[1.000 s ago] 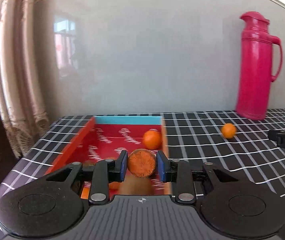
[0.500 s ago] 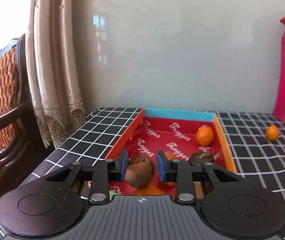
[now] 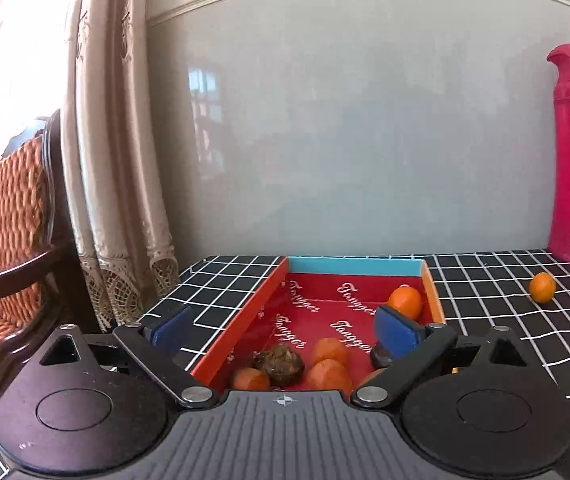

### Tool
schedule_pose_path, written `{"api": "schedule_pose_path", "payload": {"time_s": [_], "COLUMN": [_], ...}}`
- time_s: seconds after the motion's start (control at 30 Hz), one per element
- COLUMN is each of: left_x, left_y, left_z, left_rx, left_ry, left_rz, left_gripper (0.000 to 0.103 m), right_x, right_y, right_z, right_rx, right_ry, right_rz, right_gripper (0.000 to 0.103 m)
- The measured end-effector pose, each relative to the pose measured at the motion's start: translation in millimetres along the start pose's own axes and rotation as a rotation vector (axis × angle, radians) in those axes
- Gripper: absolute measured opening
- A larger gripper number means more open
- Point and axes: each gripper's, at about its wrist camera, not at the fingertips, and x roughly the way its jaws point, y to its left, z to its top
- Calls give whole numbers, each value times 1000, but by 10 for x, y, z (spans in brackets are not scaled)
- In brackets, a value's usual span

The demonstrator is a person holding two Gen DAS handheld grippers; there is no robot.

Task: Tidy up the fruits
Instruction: 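Reach the right tool to the small mandarin and close on it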

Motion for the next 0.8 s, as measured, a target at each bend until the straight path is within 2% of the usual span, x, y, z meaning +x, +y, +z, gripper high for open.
{"api": "schedule_pose_path", "payload": {"time_s": [0.17,0.53,0.8], "left_x": [-24,132,148], "left_y": [-12,183,287], "left_z": [-5,-119,-128], "left_rx": [8,-27,-36], "left_ry": [-16,9,-14], "left_rz": [8,82,115], "left_gripper": [103,103,103], "right_x": [36,254,531], "right_y": [51,140,209], "right_z": [18,30,-6], "right_rx": [-19,-40,-41], "right_ry": [-14,-18,4], "right_rz": [13,28,35], "right_gripper": [66,65,63]}}
